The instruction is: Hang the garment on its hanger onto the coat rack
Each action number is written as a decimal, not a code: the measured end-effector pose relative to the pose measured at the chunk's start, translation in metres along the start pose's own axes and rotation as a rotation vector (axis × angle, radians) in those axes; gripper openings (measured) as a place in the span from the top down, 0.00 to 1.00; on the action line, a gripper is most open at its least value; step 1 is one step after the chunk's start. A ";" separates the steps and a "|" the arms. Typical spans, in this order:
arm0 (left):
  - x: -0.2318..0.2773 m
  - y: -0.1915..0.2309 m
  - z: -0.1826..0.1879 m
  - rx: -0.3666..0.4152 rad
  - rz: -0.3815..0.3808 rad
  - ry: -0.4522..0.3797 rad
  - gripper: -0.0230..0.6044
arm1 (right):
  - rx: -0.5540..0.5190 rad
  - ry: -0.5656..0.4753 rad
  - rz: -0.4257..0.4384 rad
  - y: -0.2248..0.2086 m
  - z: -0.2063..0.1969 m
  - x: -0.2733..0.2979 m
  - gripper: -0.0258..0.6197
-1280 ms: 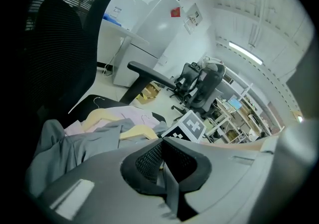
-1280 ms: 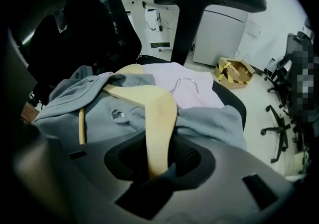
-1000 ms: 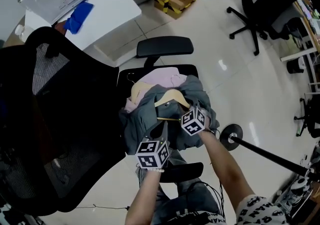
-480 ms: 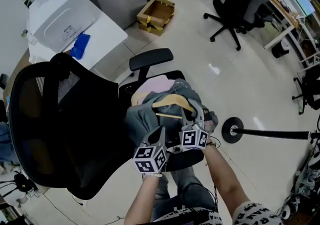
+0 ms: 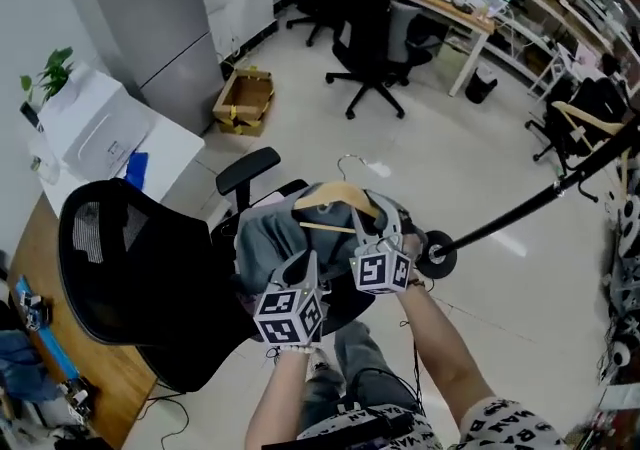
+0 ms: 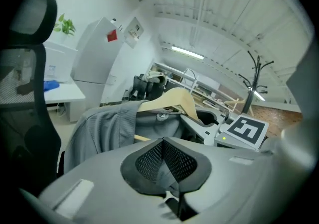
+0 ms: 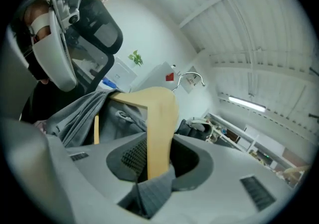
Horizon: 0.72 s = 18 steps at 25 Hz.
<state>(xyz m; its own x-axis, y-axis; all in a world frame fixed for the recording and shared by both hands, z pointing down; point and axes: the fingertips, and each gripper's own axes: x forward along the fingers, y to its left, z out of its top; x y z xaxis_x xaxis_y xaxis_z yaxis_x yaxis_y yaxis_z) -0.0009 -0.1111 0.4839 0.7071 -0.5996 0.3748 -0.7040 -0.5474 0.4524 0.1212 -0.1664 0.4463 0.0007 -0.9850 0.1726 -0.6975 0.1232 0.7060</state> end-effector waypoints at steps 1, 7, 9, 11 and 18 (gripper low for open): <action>0.001 -0.014 0.011 0.022 -0.038 -0.008 0.98 | 0.002 0.009 -0.039 -0.020 0.004 -0.006 0.75; -0.007 -0.107 0.060 0.117 -0.248 -0.052 0.98 | -0.007 0.061 -0.256 -0.157 0.030 -0.063 0.75; -0.009 -0.142 0.066 0.134 -0.309 -0.052 0.98 | -0.002 0.073 -0.317 -0.206 0.038 -0.091 0.75; -0.010 -0.178 0.073 0.157 -0.367 -0.054 0.98 | 0.002 0.098 -0.360 -0.250 0.044 -0.121 0.75; -0.011 -0.302 0.093 0.254 -0.577 -0.080 0.98 | -0.044 0.194 -0.445 -0.369 0.045 -0.223 0.75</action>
<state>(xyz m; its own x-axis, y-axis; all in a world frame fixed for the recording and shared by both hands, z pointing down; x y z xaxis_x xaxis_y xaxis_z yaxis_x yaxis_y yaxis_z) 0.1976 0.0069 0.2679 0.9772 -0.2033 0.0619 -0.2119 -0.9110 0.3537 0.3459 0.0020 0.1162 0.4284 -0.9031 -0.0307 -0.5679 -0.2955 0.7682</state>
